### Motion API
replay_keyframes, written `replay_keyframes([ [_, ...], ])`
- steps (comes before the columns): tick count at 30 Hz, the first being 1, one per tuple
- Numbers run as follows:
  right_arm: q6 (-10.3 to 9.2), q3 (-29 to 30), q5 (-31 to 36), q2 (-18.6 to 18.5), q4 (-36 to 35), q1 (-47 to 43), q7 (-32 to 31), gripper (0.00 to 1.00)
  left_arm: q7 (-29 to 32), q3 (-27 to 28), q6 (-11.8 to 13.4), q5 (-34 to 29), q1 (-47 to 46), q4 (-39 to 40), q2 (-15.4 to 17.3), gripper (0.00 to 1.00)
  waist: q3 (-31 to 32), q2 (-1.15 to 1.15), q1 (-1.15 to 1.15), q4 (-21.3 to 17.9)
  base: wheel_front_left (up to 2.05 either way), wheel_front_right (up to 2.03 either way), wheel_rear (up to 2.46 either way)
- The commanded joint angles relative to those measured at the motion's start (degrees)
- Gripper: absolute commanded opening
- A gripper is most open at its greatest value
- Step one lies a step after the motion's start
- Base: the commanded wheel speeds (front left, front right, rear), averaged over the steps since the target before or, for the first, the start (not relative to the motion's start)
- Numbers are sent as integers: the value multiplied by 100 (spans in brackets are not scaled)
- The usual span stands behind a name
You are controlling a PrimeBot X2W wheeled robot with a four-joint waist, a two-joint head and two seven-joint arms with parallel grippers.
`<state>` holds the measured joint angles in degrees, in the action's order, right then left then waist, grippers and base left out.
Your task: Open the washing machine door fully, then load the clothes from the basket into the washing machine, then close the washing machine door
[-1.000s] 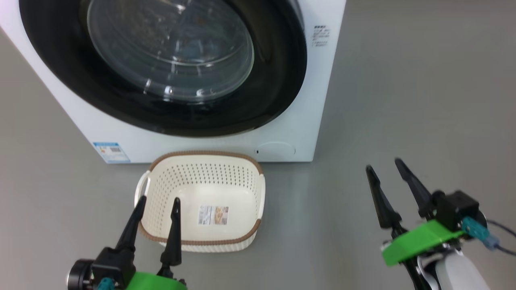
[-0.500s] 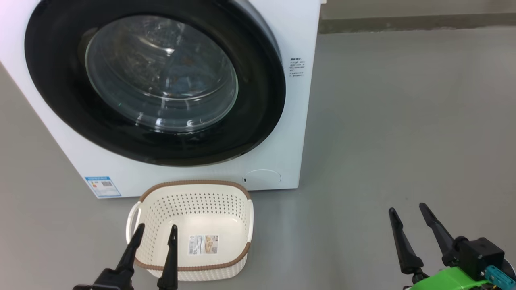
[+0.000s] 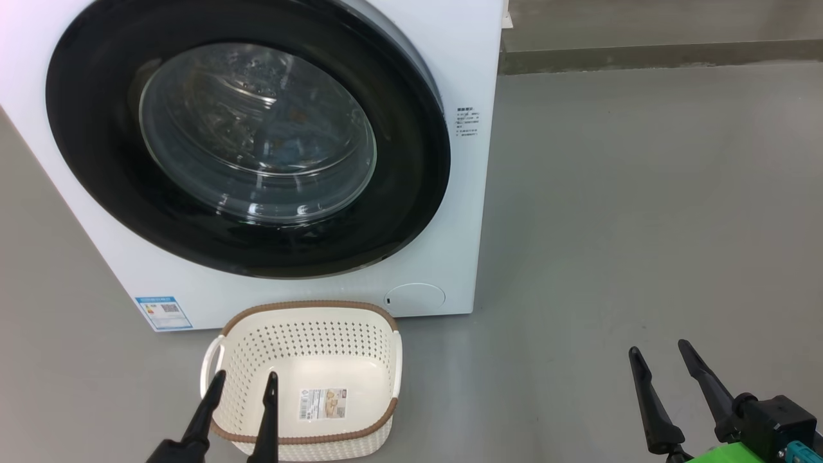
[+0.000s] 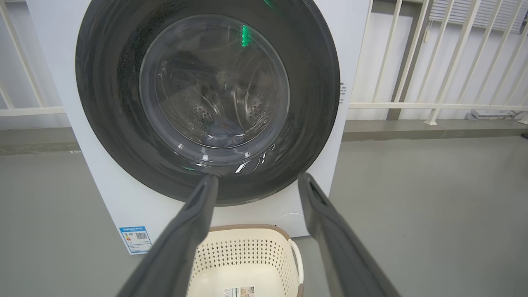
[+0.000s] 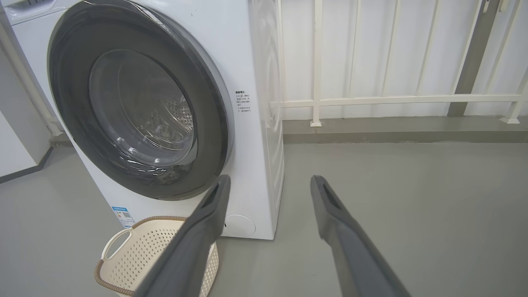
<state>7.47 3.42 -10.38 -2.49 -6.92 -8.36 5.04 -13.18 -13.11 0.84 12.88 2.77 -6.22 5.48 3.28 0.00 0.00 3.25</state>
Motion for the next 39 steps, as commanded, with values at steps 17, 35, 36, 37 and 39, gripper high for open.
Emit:
replay_keyframes([
  [17, 2, -146, -73, -39, -140, 114, 27, 100, -18, 153, 117, 85, -148, 166, 117, 100, 19, 0, 0, -64, 0, 0, 0],
  [35, 0, -32, -493, 4, 335, 49, -33, 0, 104, 53, 49, 518, 64, -209, -24, 0, 7, 0, 13, -86, 0, 0, 0],
  [36, 0, -33, -562, 0, 350, 59, -40, 0, 120, 68, 42, 582, 58, -213, -25, 0, 6, 0, 12, -88, 0, 0, 0],
  [37, 0, -34, -630, -3, 366, 71, -46, 0, 135, 83, 34, 645, 50, -219, -26, 0, 1, 0, 8, -90, 0, 0, 0],
  [39, 0, -35, -767, -10, 401, 98, -60, 0, 164, 113, 19, 772, 32, -232, -28, 0, -12, 0, 2, -94, 0, 0, 0],
])
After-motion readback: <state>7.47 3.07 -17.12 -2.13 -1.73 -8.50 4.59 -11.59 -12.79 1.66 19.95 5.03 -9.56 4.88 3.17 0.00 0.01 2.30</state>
